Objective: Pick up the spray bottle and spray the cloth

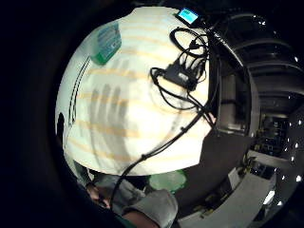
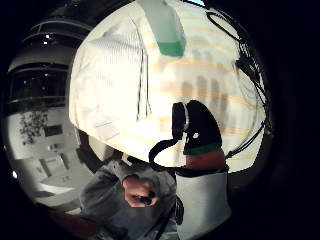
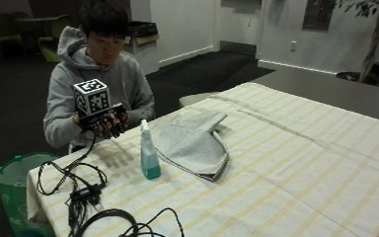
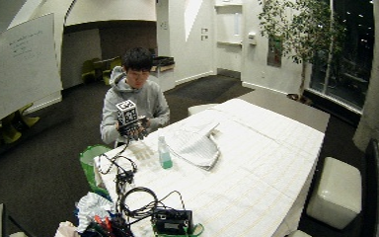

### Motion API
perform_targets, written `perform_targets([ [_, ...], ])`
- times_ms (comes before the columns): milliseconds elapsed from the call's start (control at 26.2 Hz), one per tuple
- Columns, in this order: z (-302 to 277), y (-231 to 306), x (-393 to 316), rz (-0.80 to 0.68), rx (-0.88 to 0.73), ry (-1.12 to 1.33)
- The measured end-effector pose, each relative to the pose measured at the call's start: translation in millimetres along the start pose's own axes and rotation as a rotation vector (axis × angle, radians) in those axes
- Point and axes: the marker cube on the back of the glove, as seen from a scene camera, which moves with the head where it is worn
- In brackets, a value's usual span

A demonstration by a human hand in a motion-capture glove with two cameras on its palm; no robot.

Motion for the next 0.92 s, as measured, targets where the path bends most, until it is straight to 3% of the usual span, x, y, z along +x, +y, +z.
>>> perform_targets([
  [420, -12, -6, 3, -0.071, 0.240, -0.143],
  [650, -2, -36, 2, -0.131, 0.347, -0.429],
  [917, 21, -88, -8, -0.139, 0.343, -0.729],
])
